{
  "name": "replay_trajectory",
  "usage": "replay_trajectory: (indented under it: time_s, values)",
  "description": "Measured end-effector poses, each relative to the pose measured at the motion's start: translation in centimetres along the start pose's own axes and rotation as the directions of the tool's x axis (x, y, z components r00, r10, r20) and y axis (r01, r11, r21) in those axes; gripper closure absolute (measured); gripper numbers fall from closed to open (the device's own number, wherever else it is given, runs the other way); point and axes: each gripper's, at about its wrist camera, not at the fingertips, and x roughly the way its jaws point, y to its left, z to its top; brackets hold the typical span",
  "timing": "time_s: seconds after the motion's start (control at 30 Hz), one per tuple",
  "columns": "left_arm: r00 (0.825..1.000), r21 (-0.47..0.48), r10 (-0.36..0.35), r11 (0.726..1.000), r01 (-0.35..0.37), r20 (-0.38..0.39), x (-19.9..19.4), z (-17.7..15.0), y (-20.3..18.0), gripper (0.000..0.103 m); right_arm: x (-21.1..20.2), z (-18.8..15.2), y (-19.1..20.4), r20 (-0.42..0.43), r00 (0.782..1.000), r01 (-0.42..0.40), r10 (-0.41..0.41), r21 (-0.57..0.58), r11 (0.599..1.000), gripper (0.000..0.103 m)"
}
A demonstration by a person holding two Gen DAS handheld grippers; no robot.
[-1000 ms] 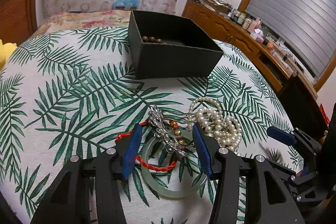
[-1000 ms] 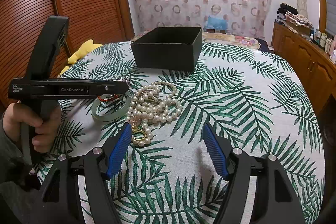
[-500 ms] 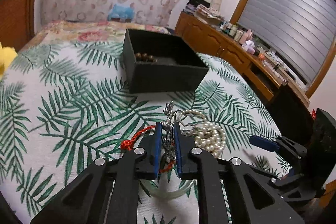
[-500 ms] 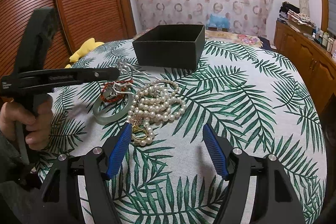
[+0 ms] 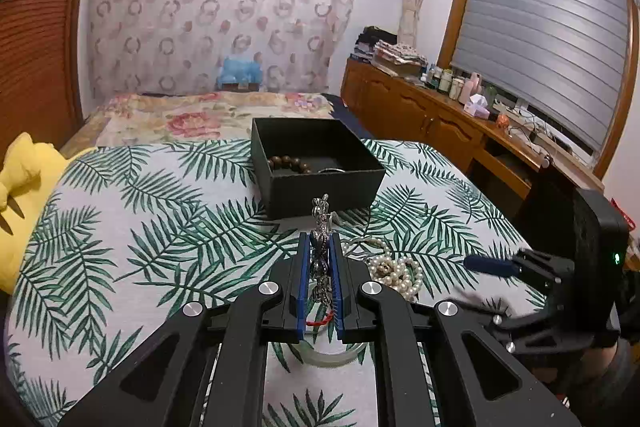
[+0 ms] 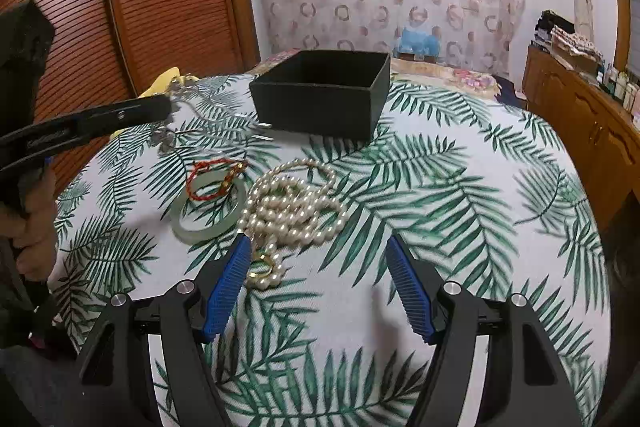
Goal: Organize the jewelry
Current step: 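Grasp the pearl necklace with the right tool while the left tool lifts the silver chain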
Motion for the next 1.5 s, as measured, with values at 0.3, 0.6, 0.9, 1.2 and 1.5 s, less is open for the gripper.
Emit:
replay_trajectory:
  time_s: [0.3, 0.6, 0.9, 1.2, 1.5]
  values:
    - [1.0, 0.036, 0.013, 0.999, -0.014, 0.021, -1.1, 0.0, -0.8, 0.095, 2.4, 2.1, -1.2, -0.058, 0.998, 0.024, -0.026, -0.047, 0.999, 0.057]
    - [0.999, 0.046, 0.035, 0.998, -0.036, 0.027, -1.7, 0.0, -0.6, 0.095, 5.4, 2.5, -1.0, -0.141, 0.989, 0.025, -0.04, -0.102, 0.994, 0.073]
    - [0.999, 0.043, 0.037, 0.998, -0.038, 0.027, -1.7, 0.1, -0.3, 0.095, 5.4, 2.6, -0.8, -0.138, 0.99, 0.025, -0.042, -0.125, 0.992, 0.095]
    - [0.998, 0.047, 0.039, 0.998, -0.041, 0.043, -2.2, 0.4, -0.2, 0.095, 0.7, 5.7, -1.1, -0.009, 0.999, 0.048, -0.049, -0.116, 0.992, 0.095]
    - [0.996, 0.055, 0.037, 0.998, -0.041, 0.083, -3.7, 2.0, -0.5, 0.095, -4.8, 10.2, 0.4, 0.124, 0.991, 0.072, -0.052, -0.166, 0.984, 0.095]
